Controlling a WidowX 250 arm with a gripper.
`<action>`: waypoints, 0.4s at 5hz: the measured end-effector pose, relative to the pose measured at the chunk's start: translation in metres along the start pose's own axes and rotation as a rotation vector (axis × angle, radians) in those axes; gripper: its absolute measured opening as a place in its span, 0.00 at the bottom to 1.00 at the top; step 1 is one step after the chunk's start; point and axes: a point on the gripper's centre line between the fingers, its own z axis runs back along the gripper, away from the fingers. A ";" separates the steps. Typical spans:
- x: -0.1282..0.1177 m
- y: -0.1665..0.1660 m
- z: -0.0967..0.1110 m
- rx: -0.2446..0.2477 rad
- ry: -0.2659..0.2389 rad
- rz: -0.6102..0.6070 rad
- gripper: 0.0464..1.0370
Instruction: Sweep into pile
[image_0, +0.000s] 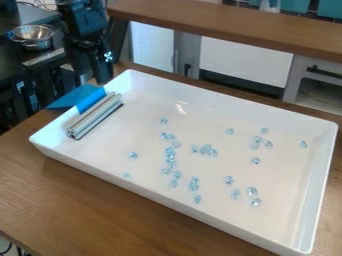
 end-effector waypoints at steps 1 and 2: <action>-0.003 0.001 -0.013 -0.016 0.028 0.013 0.96; -0.004 0.002 -0.024 0.039 0.039 0.058 0.96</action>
